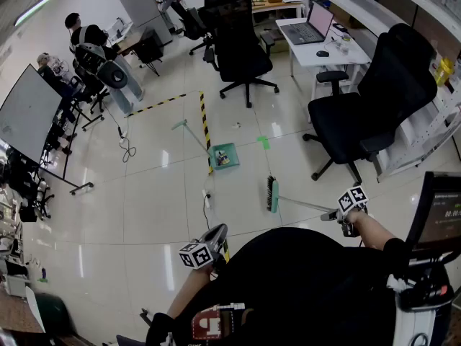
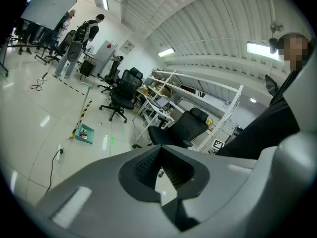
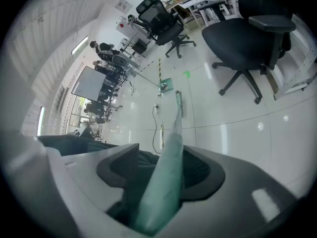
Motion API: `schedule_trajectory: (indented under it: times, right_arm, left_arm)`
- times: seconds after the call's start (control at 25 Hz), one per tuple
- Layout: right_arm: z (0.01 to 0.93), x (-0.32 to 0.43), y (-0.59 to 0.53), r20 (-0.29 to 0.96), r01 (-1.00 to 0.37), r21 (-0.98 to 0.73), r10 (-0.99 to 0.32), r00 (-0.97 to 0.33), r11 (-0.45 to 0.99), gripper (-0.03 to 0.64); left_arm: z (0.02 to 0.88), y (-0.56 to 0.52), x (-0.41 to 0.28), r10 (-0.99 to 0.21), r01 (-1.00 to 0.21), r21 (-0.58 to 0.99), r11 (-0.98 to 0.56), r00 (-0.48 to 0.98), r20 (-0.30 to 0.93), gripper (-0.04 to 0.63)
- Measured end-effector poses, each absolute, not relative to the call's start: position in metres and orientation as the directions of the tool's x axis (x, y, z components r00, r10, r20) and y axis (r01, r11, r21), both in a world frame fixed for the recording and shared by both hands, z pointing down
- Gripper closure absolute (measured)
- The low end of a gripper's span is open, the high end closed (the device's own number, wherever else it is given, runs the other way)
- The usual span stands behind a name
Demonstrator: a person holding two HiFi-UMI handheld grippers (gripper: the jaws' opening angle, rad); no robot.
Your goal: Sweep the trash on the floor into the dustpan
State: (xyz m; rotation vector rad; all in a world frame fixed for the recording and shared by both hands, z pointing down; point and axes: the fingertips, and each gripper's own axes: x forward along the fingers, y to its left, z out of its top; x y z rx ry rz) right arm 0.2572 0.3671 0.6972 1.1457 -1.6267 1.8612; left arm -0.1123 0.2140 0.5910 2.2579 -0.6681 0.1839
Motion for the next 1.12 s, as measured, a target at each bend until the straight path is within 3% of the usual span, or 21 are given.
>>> schedule_trajectory:
  times: [0.32, 0.6, 0.92, 1.12]
  right_arm:
    - [0.701, 0.318, 0.352, 0.778, -0.746, -0.628, -0.211, -0.592, -0.221, 0.362]
    - [0.71, 0.325, 0.292, 0.793, -0.749, -0.61, -0.18, -0.583, -0.261, 0.36]
    - [0.713, 0.31, 0.125, 0.816, -0.769, -0.577, -0.152, -0.558, -0.275, 0.362]
    - [0.686, 0.317, -0.018, 0.862, -0.843, -0.507, -0.138, -0.488, -0.181, 0.362]
  left_arm:
    - [0.598, 0.205, -0.04, -0.388, -0.505, 0.643, -0.576, 0.861, 0.328, 0.597]
    - [0.603, 0.134, -0.039, -0.39, -0.503, 0.663, -0.554, 0.861, 0.327, 0.597]
    - [0.647, -0.038, -0.058, -0.335, -0.468, 0.698, -0.542, 0.882, 0.331, 0.597]
    - [0.626, -0.16, -0.065, -0.314, -0.457, 0.671, -0.584, 0.89, 0.332, 0.597]
